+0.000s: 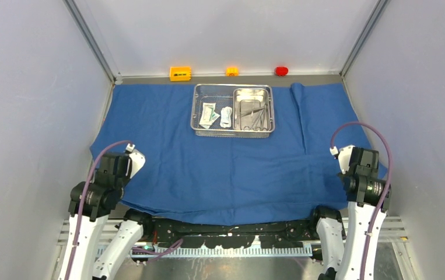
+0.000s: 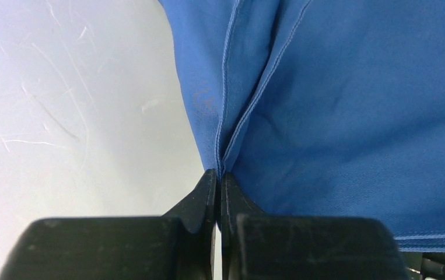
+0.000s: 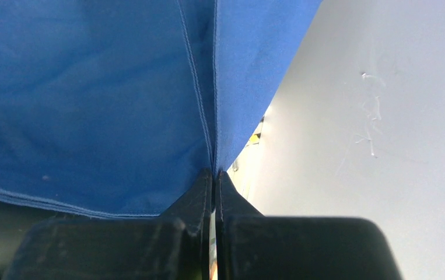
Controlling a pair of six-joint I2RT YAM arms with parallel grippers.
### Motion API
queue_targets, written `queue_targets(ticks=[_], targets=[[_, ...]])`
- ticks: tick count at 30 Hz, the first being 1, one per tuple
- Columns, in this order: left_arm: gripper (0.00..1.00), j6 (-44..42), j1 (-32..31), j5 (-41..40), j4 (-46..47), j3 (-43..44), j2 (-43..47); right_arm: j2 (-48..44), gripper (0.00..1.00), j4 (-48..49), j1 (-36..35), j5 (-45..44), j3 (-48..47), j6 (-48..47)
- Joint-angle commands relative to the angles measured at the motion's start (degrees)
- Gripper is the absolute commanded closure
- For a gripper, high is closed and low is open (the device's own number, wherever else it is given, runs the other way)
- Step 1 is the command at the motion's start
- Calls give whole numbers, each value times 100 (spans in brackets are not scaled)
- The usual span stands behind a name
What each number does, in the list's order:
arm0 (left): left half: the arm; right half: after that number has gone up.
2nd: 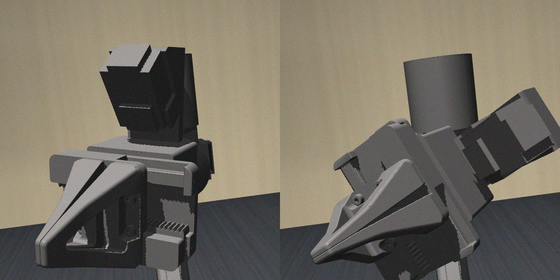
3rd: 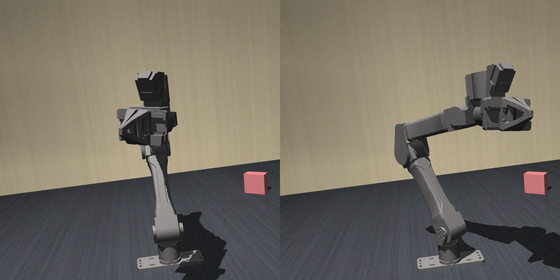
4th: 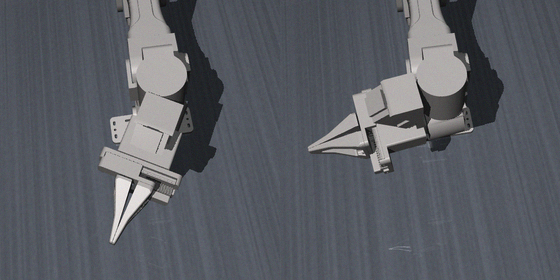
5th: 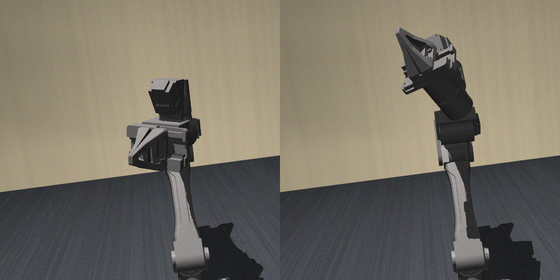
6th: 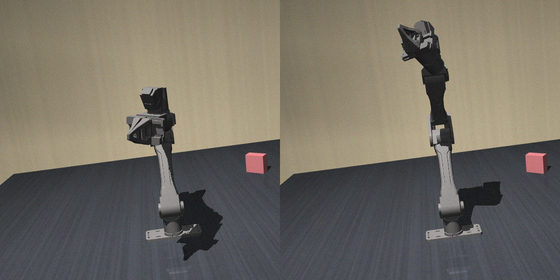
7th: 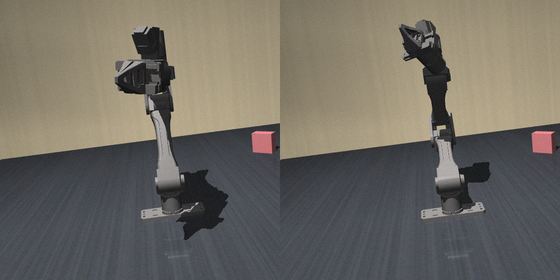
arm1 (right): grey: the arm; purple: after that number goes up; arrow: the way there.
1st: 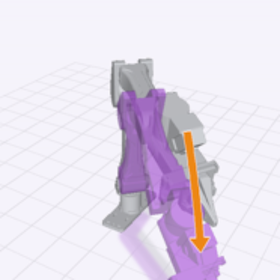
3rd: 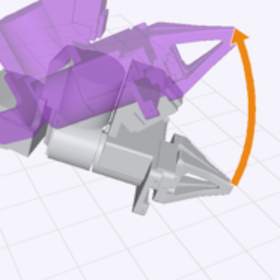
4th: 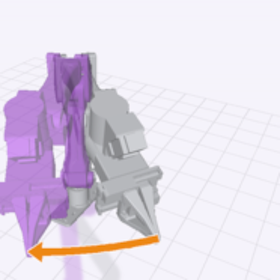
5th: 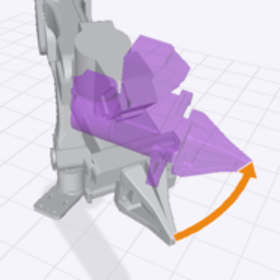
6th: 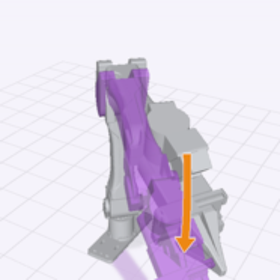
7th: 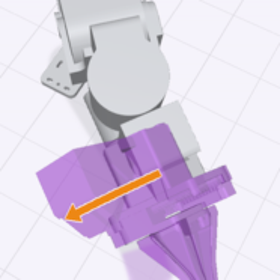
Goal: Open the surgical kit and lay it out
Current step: Open the surgical kit at the center of the board.
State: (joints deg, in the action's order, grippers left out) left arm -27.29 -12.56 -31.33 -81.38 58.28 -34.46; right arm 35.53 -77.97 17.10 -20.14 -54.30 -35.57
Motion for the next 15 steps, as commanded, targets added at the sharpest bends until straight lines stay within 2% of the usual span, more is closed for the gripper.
queue_targets(ticks=[1,7,9,12,13,15], targets=[[100,-355,43,26,-259,63,58,-41,95,-202,25,-150,142,-189],[99,-296,35,222,118,-111,-385,382,80,108,29,-231,174,-97],[84,-277,42,210,313,-181,-593,593,71,272,28,-237,126,-44],[54,-236,43,168,492,-73,-975,1071,44,240,24,36,-235,132],[41,-233,43,163,514,9,-1097,1236,38,176,25,205,-421,203],[26,-251,37,186,520,242,-1282,1538,32,40,29,682,-855,334]])
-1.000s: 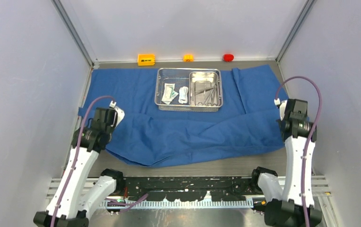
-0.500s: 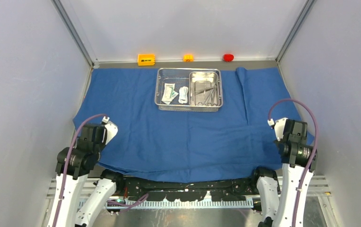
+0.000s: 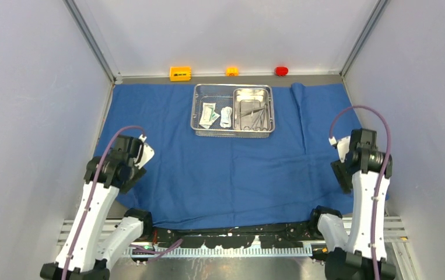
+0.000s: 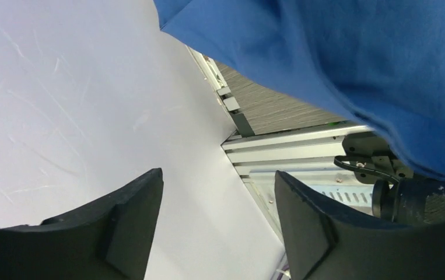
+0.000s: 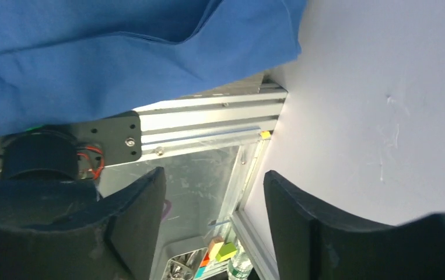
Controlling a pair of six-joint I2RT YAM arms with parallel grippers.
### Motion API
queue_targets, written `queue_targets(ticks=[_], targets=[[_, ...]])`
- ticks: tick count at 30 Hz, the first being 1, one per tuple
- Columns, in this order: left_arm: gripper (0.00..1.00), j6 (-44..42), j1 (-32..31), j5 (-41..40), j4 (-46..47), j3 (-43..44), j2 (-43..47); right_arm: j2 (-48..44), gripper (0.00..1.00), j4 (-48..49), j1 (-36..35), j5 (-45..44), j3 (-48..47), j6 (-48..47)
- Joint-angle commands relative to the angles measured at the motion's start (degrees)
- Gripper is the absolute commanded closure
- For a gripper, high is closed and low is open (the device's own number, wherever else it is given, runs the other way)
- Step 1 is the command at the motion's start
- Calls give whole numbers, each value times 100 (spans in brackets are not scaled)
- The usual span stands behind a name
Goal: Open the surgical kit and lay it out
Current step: Open the surgical kit at the center of the board, then smooth out the surgical kit at the center of the board.
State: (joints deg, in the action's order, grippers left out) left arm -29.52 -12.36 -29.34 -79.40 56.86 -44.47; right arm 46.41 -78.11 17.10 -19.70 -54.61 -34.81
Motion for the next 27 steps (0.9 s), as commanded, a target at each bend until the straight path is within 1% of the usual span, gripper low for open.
queue_targets(ticks=[1,3,6,8,11,14,18,19,23,27], targets=[[21,-28,22,39,300,534,-380,592,30,15,25,837,-1041,325],[14,-13,23,191,268,865,-588,906,30,17,26,1234,-1437,447],[6,135,26,521,417,1371,-1022,1483,30,309,19,1806,-2017,794],[5,240,33,689,641,1679,-1457,2045,30,598,5,2249,-2384,1078],[4,354,142,822,1073,2101,-2151,2721,30,1216,-26,2614,-2832,1555],[2,584,458,1403,1510,2560,-2886,3418,30,1885,-152,2861,-3245,2025],[2,1168,947,2209,2064,3250,-4123,4540,30,2759,-495,2694,-3868,2556],[2,1352,1080,2424,2182,3420,-4552,4814,30,2932,-573,2599,-4038,2657],[5,2107,1544,3332,2721,3879,-5537,6037,31,3420,-862,2212,-4858,2989],[7,2677,1618,3616,3366,4133,-6259,7231,35,3571,-913,2102,-5747,3456]])
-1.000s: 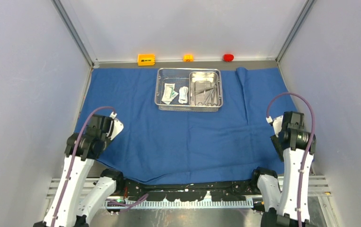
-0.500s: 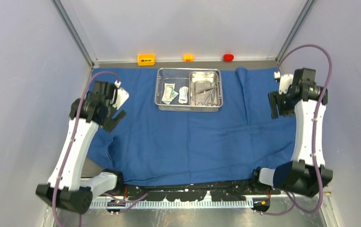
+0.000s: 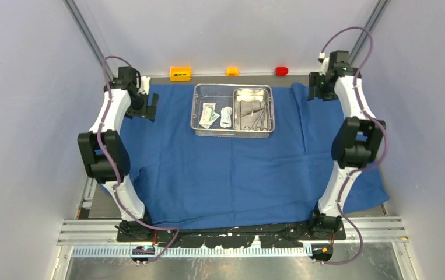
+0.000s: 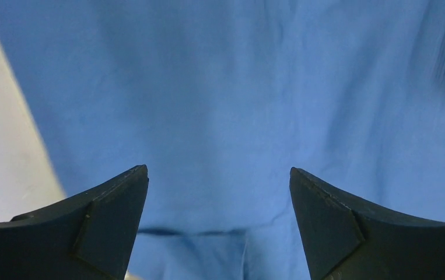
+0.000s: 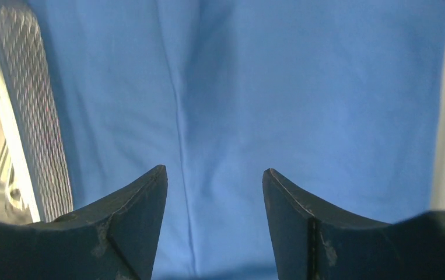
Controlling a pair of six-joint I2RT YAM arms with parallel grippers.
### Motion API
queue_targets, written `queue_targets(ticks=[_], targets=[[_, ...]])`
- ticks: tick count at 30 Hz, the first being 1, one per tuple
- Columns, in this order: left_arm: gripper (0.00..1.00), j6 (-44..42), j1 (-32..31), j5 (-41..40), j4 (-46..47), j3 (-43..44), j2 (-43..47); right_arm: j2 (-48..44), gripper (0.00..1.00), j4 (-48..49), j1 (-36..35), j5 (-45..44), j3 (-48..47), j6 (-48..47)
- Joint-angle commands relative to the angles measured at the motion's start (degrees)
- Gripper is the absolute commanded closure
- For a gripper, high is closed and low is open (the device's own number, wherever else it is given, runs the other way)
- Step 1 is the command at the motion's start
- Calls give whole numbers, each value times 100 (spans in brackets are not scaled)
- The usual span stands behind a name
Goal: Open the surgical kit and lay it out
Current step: Smooth out the surgical kit at the center of the board.
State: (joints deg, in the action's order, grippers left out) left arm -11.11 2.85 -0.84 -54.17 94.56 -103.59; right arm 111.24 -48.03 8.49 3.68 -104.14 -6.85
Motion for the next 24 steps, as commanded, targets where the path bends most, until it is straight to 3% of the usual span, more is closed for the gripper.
queue_targets(ticks=[1,9,24], targets=[[8,954,93,827,1101,377,-475,1007,35,566,-54,-260,-1023,741],[13,1739,93,1485,1965,679,-1396,2622,45,270,-49,-781,-2527,983],[15,1889,93,1666,2351,414,-1415,3408,57,-179,113,-1827,-2654,307]])
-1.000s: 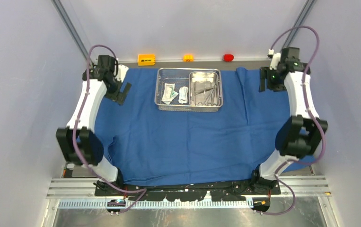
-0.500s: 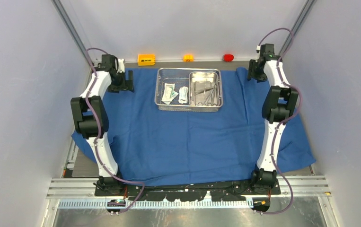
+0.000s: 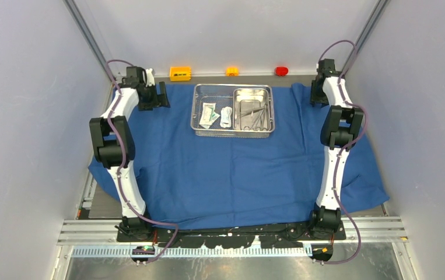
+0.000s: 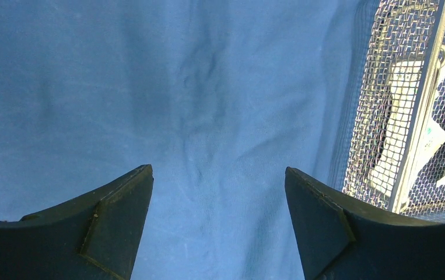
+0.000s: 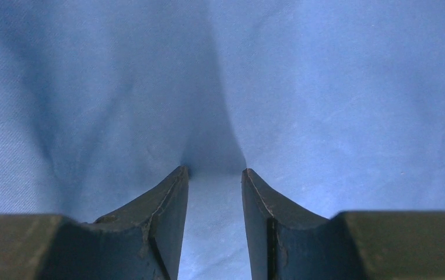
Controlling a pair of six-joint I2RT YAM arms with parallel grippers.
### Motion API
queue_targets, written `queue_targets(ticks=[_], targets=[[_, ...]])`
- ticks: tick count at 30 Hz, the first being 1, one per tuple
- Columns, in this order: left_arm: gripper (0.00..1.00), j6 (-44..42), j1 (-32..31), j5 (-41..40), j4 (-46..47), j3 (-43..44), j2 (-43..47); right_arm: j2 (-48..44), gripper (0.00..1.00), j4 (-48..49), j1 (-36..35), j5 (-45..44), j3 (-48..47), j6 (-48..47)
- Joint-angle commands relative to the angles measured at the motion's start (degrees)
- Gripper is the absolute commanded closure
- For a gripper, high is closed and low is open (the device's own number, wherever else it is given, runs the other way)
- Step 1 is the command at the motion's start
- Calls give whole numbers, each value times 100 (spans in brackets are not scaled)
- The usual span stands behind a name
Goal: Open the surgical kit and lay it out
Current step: Smooth out the surgical kit at the center of the board.
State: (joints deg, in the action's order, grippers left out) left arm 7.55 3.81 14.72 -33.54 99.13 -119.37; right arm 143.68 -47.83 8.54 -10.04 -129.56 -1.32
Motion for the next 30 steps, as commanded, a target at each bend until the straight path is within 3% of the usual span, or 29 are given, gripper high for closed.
queue_targets(ticks=[1,18,26,30], targets=[[15,0,-3,84,287,-45,171,170,58,-200,151,-470,-69,-264],[19,-148,-3,-113,172,245,-320,270,74,-191,714,-937,208,-579],[19,-315,-3,-725,-28,502,-553,-14,77,-125,797,-1124,292,-686],[22,-423,-3,-907,-147,597,-600,-371,75,-106,808,-713,276,-566]])
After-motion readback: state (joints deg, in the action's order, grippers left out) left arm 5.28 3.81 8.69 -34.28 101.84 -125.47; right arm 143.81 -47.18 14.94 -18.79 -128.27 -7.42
